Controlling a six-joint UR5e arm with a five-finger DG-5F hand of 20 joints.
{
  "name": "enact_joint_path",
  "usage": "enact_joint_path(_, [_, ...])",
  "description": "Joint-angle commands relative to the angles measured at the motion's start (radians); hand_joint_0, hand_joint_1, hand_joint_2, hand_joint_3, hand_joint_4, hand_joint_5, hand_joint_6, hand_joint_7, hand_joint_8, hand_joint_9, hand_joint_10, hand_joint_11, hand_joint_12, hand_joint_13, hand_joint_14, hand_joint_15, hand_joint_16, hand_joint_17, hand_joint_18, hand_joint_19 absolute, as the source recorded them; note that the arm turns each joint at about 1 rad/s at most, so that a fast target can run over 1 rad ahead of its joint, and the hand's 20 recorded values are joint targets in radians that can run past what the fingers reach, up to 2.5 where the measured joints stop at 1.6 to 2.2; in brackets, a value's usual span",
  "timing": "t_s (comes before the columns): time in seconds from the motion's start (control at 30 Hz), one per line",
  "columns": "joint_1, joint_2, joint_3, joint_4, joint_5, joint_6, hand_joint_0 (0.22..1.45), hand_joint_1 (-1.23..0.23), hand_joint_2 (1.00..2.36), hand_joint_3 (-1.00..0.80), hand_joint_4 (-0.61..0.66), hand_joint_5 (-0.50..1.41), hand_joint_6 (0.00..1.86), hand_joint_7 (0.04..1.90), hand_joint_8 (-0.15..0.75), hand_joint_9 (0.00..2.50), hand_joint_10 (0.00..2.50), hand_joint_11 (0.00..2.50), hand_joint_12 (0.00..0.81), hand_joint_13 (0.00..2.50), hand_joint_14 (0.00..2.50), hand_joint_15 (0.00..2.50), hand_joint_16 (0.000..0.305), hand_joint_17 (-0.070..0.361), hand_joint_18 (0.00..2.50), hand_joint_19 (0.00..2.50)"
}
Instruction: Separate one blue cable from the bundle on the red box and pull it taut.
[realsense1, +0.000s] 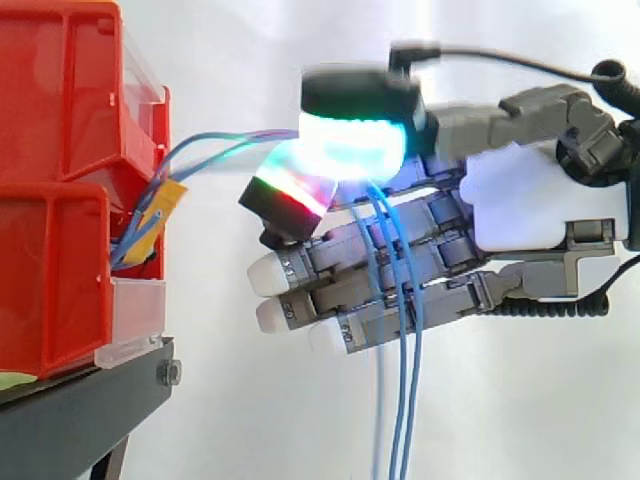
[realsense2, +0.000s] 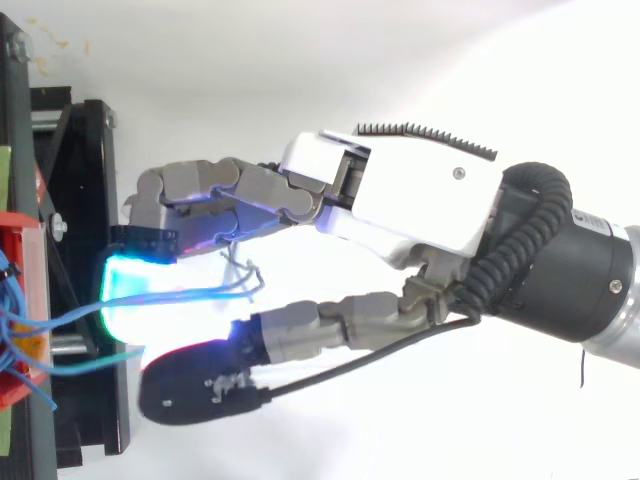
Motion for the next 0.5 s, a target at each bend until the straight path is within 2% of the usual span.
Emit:
enact_joint_path(0.0, [0.000,0.000,0.000,0.000,0.000,0.002,0.79,-0.91,1.01,-0.30,0.15,-0.11,0.50,1.29,0.256,0.53,0.01,0.28,0.334,0.26,0.00,0.06,0.047,0.107,0.32,0.28])
enact_joint_path(0.17, [0.000,0.000,0.000,0.000,0.000,0.002,0.79,-0.93,1.01,-0.33,0.15,-0.11,0.50,1.28,0.253,0.52,0.01,0.27,0.331,0.25,0.00,0.06,0.047,0.106,0.32,0.27])
enact_joint_path(0.23, [-0.002,0.000,0.000,0.000,0.000,0.002,0.73,-0.92,1.01,-0.35,0.16,-0.11,0.50,1.28,0.255,0.53,0.01,0.28,0.331,0.26,0.00,0.06,0.047,0.106,0.35,0.26])
enact_joint_path(0.47, [-0.002,0.000,0.000,0.000,0.000,0.002,0.56,-0.73,1.00,-0.49,0.20,-0.11,0.50,1.28,0.292,0.59,0.01,0.29,0.345,0.27,0.00,0.09,0.049,0.111,0.33,0.33])
